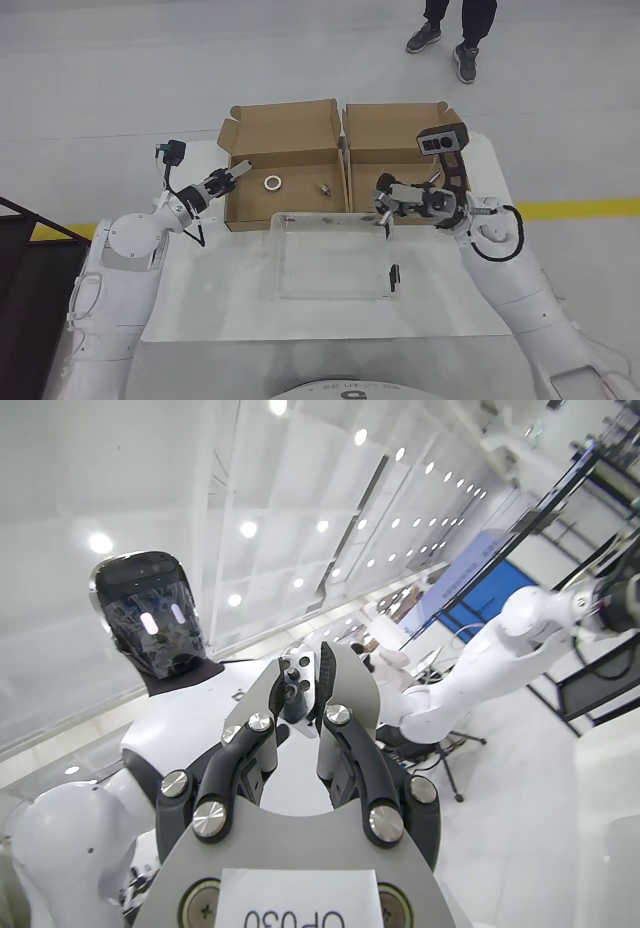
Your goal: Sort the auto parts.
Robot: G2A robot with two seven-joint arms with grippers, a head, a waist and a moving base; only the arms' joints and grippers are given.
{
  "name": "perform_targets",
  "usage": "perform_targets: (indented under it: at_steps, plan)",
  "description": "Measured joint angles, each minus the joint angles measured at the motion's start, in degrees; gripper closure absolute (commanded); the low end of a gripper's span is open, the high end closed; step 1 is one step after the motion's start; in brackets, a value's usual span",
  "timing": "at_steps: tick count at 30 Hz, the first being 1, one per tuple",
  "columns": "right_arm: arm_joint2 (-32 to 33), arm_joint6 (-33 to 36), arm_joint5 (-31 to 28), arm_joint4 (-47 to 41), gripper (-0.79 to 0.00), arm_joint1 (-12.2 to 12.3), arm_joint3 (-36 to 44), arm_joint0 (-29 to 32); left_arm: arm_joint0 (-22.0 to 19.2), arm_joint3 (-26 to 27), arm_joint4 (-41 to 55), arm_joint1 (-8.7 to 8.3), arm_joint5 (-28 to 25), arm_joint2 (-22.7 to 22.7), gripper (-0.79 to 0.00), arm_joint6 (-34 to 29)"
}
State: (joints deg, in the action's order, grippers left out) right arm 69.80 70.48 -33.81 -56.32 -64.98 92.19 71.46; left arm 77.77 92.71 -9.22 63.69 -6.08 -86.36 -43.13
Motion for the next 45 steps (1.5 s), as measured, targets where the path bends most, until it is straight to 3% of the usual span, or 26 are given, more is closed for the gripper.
perform_targets:
  at_steps: [4, 7, 17, 23, 30, 35, 45]
  plan:
    - [1.87, -11.92, -11.91, 8.82, 0.000, -0.63, 0.26, 2.50, 0.00, 0.00, 0.00, 0.00, 0.00, 0.00, -0.785, 0.00]
    - [1.82, -16.51, -16.45, 11.83, 0.000, -1.02, -0.14, 3.10, 0.00, 0.00, 0.00, 0.00, 0.00, 0.00, -0.785, 0.00]
    - [1.08, -19.39, -16.08, 15.70, 0.000, -1.43, -0.26, 3.15, 0.00, 0.00, 0.00, 0.00, 0.00, 0.00, -0.785, 0.00]
    - [4.77, -25.11, -14.40, 26.35, 0.000, -1.14, -3.59, 3.76, 0.00, 0.00, 0.00, 0.00, 0.00, 0.00, -0.785, 0.00]
    - [13.16, -31.47, -11.53, 30.58, 0.000, -0.02, -8.56, 7.15, 0.00, 0.00, 0.00, 0.00, 0.00, 0.00, -0.785, 0.00]
    - [18.60, -36.84, -3.43, 37.88, 0.000, 0.76, -14.51, 7.42, 0.00, 0.00, 0.00, 0.00, 0.00, 0.00, -0.785, 0.00]
    - [16.08, -32.61, 12.43, 47.92, 0.000, 1.38, -26.74, 1.62, 0.00, 0.00, 0.00, 0.00, 0.00, 0.00, -0.785, 0.00]
